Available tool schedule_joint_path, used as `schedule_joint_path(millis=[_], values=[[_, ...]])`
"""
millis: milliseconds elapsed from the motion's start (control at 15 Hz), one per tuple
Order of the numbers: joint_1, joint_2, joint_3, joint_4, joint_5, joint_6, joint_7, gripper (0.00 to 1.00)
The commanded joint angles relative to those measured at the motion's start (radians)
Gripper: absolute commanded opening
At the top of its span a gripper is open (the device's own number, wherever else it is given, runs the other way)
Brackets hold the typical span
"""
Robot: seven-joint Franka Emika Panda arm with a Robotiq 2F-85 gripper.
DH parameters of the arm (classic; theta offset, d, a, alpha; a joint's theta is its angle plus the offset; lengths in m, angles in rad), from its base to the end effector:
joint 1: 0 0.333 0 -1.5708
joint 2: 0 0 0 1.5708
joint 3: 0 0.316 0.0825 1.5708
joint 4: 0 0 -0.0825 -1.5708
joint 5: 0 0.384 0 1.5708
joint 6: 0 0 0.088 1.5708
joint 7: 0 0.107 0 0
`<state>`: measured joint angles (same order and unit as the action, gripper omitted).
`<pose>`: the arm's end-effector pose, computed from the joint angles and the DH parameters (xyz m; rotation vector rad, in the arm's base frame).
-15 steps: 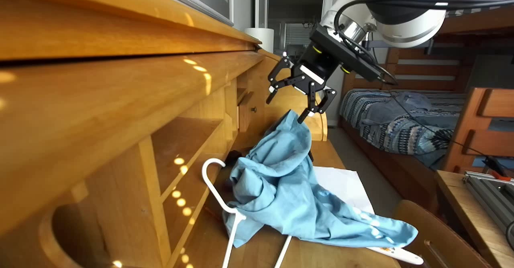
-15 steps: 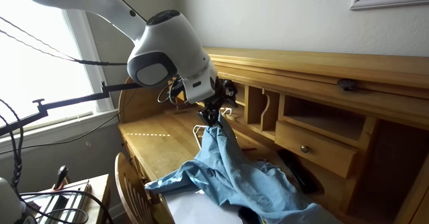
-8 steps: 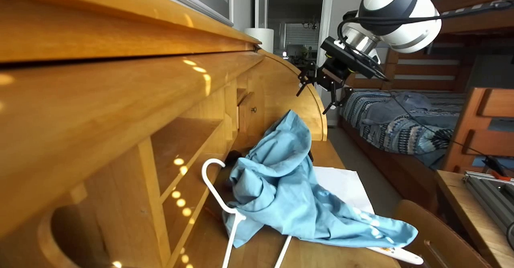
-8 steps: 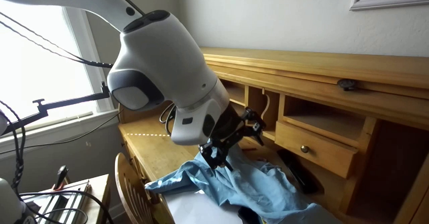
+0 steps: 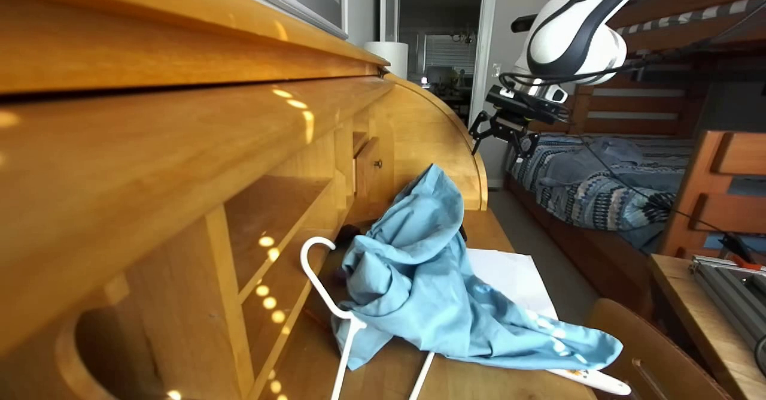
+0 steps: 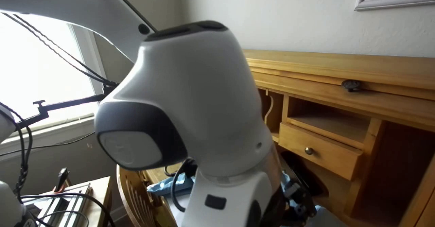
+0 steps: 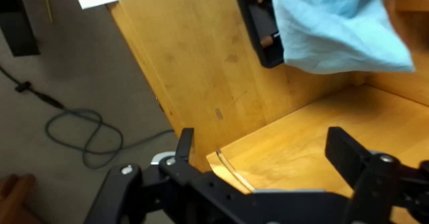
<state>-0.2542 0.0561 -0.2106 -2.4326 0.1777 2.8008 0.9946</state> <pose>0.4565 -0.2383 0.3144 -2.0453 2.1386 -0.4222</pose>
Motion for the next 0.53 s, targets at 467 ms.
schedule_joint_path(millis=[467], values=[[0.242, 0.101, -0.102, 0.189, -0.614, -0.073, 0.311, 1.0]])
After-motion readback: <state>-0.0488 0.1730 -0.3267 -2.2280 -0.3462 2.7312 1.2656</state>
